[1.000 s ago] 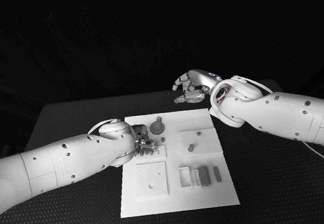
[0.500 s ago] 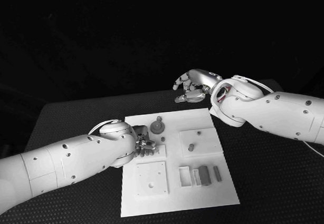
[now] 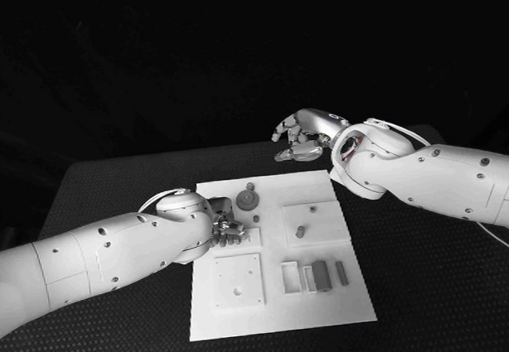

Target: Assemble the parts on the task board

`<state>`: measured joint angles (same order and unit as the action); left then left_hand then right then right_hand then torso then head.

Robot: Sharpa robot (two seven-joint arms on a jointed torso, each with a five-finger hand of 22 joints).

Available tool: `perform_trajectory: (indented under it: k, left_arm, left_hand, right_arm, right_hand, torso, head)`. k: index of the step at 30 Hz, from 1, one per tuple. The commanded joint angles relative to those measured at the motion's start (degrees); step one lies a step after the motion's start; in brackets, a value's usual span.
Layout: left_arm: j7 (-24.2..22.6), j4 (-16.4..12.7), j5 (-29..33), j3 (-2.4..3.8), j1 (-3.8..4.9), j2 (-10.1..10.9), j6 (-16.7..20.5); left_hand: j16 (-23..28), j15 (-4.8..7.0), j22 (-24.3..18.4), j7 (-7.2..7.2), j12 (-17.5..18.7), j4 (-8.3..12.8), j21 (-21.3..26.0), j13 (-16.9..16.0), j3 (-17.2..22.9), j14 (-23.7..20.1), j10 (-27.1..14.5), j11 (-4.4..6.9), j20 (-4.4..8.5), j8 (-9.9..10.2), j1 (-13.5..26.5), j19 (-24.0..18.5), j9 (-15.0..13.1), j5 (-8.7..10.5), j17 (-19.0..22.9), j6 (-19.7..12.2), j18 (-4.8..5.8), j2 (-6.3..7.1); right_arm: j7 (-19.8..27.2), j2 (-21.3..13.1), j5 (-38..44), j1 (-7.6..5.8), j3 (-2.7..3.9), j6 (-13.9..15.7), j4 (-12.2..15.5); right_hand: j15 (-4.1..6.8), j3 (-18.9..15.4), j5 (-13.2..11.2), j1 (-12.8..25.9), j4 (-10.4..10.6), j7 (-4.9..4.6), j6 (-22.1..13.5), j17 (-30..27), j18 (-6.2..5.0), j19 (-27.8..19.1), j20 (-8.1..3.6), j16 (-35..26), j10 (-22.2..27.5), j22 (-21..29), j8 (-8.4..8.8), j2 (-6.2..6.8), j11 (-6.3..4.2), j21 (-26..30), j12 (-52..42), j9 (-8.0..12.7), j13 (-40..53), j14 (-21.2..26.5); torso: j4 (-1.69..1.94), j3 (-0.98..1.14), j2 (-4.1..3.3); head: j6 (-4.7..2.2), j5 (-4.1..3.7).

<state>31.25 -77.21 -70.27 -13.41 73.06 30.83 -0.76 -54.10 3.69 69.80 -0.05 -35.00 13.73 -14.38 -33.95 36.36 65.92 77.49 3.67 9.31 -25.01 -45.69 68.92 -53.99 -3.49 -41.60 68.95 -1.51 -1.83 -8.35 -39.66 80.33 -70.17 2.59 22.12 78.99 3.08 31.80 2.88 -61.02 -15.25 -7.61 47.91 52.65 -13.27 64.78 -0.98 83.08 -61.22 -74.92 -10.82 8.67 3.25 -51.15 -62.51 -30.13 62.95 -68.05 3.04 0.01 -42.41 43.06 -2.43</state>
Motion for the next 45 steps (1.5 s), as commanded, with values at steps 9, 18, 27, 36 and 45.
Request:
perform_trajectory:
  k: [9, 18, 27, 36, 45]
  left_arm:
    - [0.02, 0.16, -1.30, -0.09, -0.52, 0.18, 2.46]
    - [0.22, 0.18, -1.24, -0.09, -1.00, 0.08, 2.93]
    - [0.59, -0.02, -1.25, -0.09, -1.18, 0.14, 2.88]
    - [0.76, -0.54, -1.26, -0.09, -1.40, 0.46, 2.58]
    - [0.56, -0.90, -1.05, -0.09, -1.57, 0.77, 2.74]
  left_hand:
    - [-0.78, -0.07, 0.57, -0.47, -0.78, 0.78, 0.23, -0.07, 1.14, -0.18, 0.28, 0.59, -0.05, -0.10, -0.82, 0.51, -0.31, -1.02, 0.04, 0.23, -0.26, -3.44]
    - [-1.62, -0.05, 1.62, -0.74, -1.59, 2.02, 0.31, -0.33, 4.40, 0.08, 0.58, 0.78, -0.01, -0.56, 1.95, 0.99, -0.79, -2.81, 0.08, 0.70, -0.35, -3.98]
    - [-2.48, 0.01, 2.88, -1.06, -2.44, 2.75, 0.23, -0.68, 5.74, 0.44, 0.96, 0.98, 0.05, -1.18, 3.95, 1.47, -1.39, -6.80, 0.00, 1.16, -0.51, -4.51]
    - [-2.83, 0.05, 3.39, -1.18, -2.80, 2.83, 0.15, -0.85, 6.02, 0.56, 1.09, 1.06, 0.10, -1.47, 4.29, 1.62, -1.66, -8.01, -0.04, 1.29, -0.57, -4.54]
    - [-2.99, 0.07, 3.80, -1.28, -3.03, 2.74, 0.16, -0.93, 5.87, 0.54, 1.09, 1.02, 0.12, -1.69, 4.37, 1.72, -1.86, -7.95, 0.05, 1.37, -0.64, -2.99]
  right_arm:
    - [0.42, 0.04, 0.14, 0.00, 0.03, -0.55, 0.00]
    - [0.40, -0.01, 0.14, 0.00, 0.03, -0.66, 0.01]
    - [0.38, -0.09, 0.14, 0.00, 0.03, -0.81, 0.05]
    - [0.37, -0.22, 0.14, 0.00, 0.02, -0.86, 0.10]
    - [0.37, -0.25, 0.14, 0.00, 0.02, -0.82, 0.08]
  right_hand:
    - [-0.08, -0.02, -0.09, 0.36, -0.07, -2.19, -1.69, -0.09, -1.73, 0.41, -0.10, -0.20, 0.31, -0.69, -0.20, -0.25, -0.01, 0.26, -0.25, 0.10, -0.10, 0.34]
    - [-0.07, 0.00, -0.09, 0.31, -0.10, -2.18, -1.69, -0.09, -1.73, 0.41, -0.11, -0.20, 0.32, -0.69, -0.20, -0.26, -0.02, 0.27, -0.26, 0.11, -0.11, 0.34]
    - [-0.07, 0.01, -0.09, 0.29, -0.13, -2.18, -1.69, -0.09, -1.73, 0.41, -0.11, -0.20, 0.32, -0.70, -0.20, -0.26, -0.02, 0.27, -0.27, 0.11, -0.13, 0.34]
    - [-0.07, 0.02, -0.09, 0.27, -0.16, -2.18, -1.69, -0.10, -1.73, 0.41, -0.12, -0.20, 0.33, -0.71, -0.21, -0.27, -0.02, 0.28, -0.28, 0.11, -0.14, 0.35]
    - [-0.08, -0.02, -0.09, 0.34, -0.14, -2.19, -1.69, -0.10, -1.73, 0.40, -0.11, -0.20, 0.33, -0.71, -0.21, -0.22, -0.01, 0.29, -0.29, 0.12, -0.15, 0.36]
  torso:
    - [0.01, -0.02, -0.01]
    - [-0.04, 0.01, -0.02]
    - [0.00, 0.03, -0.01]
    - [0.00, 0.00, -0.01]
    - [0.00, -0.03, -0.01]
  head:
    - [0.09, 0.08]
    - [0.11, 0.14]
    - [0.25, 0.30]
    - [0.34, 0.44]
    - [0.27, 0.37]
